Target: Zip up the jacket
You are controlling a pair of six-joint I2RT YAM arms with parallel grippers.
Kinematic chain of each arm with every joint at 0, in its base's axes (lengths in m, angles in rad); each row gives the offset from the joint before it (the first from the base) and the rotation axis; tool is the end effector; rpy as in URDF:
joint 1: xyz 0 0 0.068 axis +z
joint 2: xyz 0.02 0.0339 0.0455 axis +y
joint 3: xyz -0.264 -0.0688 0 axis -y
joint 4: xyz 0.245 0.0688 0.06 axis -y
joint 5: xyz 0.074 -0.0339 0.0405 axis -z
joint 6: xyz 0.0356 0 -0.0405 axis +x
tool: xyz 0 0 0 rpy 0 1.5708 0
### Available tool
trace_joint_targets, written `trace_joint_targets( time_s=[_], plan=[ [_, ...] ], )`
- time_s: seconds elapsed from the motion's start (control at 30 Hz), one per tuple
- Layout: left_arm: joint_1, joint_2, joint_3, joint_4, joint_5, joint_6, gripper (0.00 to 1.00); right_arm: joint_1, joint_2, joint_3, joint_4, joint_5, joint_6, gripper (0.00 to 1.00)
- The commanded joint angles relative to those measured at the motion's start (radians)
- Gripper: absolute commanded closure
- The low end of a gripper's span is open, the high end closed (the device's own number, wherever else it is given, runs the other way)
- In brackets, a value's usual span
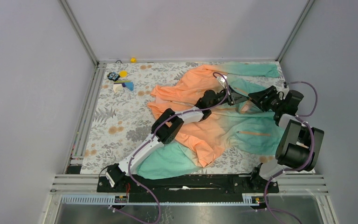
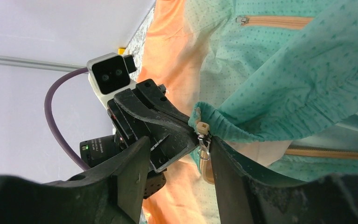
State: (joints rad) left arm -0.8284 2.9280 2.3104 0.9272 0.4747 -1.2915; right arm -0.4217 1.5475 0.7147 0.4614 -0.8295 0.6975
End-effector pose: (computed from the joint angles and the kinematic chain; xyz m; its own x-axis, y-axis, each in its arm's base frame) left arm 0.4025 -0.4628 0.1087 -0.8561 -0.3315 -0.3964 0.4598 -0.1385 -0.8772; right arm 0.2976 -0.1047 0.2010 -0.4791 0.6903 -0.5423 -0.0561 0.5924 0.8037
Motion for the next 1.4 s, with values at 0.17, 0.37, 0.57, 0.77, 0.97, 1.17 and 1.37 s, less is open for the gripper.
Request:
trace_joint_targets(
  time_s=[0.17, 0.37, 0.57, 0.77, 0.97, 1.17, 1.37],
  plan=[
    [0.004, -0.001, 0.04, 0.037, 0.0, 0.015, 1.0, 0.028, -0.006, 0.003, 0.048, -0.04, 0.023, 0.43],
    [0.005, 0.003, 0.042, 0.033, -0.001, 0.015, 1.0, 0.034, -0.035, 0.009, 0.034, -0.038, 0.043, 0.45],
    [-0.004, 0.009, 0.039, 0.035, -0.009, 0.011, 1.0, 0.034, 0.004, 0.023, 0.138, -0.061, 0.28, 0.41],
    [-0.011, 0.014, 0.041, 0.025, -0.027, 0.023, 1.0, 0.047, -0.018, 0.033, 0.274, 0.011, 0.658, 0.41],
    [-0.012, 0.007, 0.034, 0.034, -0.03, 0.012, 1.0, 0.049, -0.017, 0.198, 0.028, 0.076, 0.394, 0.29],
    [-0.009, -0.015, -0.015, 0.042, -0.039, -0.014, 1.0, 0.04, -0.176, 0.177, -0.204, 0.239, -0.002, 0.09],
    [0.005, -0.016, -0.057, 0.086, -0.036, -0.101, 1.0, -0.024, -0.189, 0.146, -0.343, 0.443, -0.17, 0.1]
  ],
)
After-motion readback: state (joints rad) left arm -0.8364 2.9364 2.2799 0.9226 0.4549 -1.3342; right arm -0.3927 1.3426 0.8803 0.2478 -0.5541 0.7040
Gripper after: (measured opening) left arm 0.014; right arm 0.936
